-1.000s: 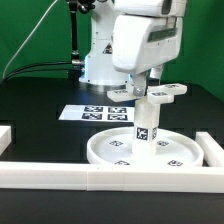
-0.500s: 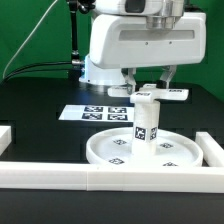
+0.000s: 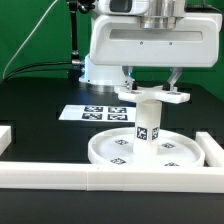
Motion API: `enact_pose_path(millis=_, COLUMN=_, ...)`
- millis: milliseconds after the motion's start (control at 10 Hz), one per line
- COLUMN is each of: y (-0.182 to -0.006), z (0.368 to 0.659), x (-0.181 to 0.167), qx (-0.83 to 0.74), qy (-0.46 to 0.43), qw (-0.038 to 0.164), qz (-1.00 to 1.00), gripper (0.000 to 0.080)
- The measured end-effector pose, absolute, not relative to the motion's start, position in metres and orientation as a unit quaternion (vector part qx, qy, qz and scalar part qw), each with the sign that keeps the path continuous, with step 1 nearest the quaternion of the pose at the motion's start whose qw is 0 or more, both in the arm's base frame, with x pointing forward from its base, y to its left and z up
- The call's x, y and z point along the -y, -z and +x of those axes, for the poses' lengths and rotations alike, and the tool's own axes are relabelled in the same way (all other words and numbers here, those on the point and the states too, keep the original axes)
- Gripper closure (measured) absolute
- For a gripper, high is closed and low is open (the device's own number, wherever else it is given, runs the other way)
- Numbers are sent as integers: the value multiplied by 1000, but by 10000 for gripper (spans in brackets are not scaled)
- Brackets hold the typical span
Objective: Assemble round table
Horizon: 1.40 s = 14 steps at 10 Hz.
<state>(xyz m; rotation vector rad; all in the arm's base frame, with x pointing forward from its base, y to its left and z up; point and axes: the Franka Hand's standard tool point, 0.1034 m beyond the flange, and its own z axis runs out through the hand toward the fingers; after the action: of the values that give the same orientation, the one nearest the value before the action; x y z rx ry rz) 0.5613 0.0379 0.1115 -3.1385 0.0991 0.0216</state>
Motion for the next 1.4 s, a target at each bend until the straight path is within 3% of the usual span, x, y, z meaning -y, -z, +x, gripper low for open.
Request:
enact_pose_path(millis=700, y=-110, z=562, x=-41, qx=-446, qy=-3, qw=47, qz=-894, gripper=361)
enact_pose_path(millis=1400, y=-109, z=563, x=-41, qx=-712, qy=-15, qw=52, qz=-700, gripper=361)
